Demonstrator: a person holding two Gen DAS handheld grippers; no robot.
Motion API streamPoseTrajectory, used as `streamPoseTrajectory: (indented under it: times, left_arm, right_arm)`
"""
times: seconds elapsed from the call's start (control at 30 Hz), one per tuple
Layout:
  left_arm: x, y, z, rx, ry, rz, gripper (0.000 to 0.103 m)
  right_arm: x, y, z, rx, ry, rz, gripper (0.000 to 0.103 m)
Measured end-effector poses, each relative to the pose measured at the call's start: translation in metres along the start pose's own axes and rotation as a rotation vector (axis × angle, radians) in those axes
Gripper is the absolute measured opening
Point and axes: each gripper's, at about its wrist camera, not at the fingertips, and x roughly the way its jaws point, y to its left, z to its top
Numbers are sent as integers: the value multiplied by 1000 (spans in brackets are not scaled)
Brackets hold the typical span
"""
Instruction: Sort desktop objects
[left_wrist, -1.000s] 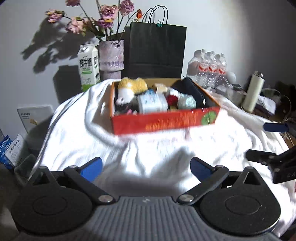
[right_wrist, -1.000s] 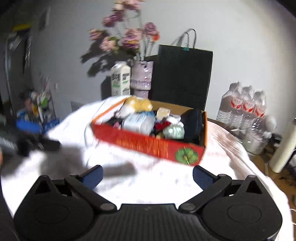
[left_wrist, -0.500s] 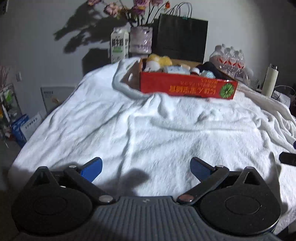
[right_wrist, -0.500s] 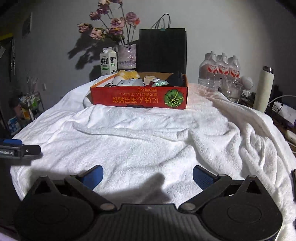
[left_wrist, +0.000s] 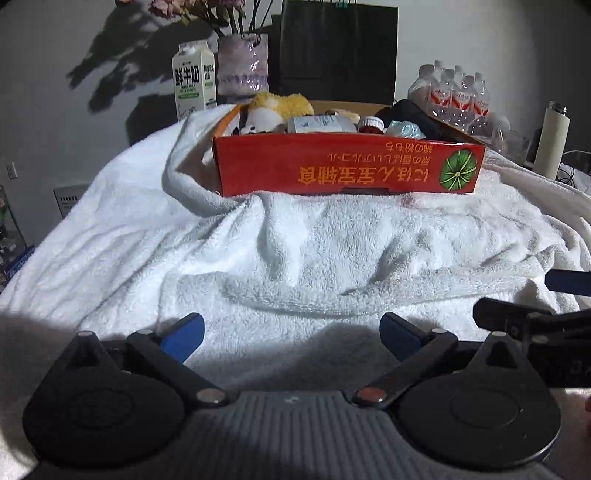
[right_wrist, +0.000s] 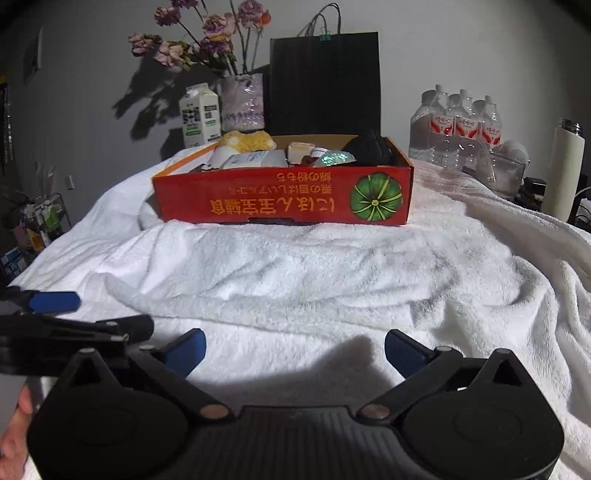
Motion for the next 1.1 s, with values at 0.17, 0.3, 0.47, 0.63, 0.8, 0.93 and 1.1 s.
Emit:
streamPoseTrajectory:
  times: [0.17, 0.3, 0.47, 0.63, 0.8, 0.93, 1.1]
  left_arm:
    - [9, -3, 2, 25, 2, 9, 103]
    - [13, 4, 3, -21, 15, -3, 103]
    - [16, 1, 4, -5, 20, 9, 103]
    - [16, 3, 4, -6, 20, 8, 103]
    - [16, 2, 4, -6, 20, 8, 103]
    - [16, 2, 4, -6, 20, 8, 103]
    - [16, 2, 4, -7, 20, 7, 103]
  right_arm:
    - [18, -4, 4, 25, 17, -2, 103]
    - [27, -3, 2, 8, 45, -28, 103]
    - [28, 0, 2, -16, 54, -44, 103]
    - [28, 0, 2, -16, 54, -43, 103]
    - [28, 0, 2, -16, 54, -43, 103]
    - [28, 0, 2, -17, 54, -43, 103]
    - [28, 0, 2, -17, 54, -43, 103]
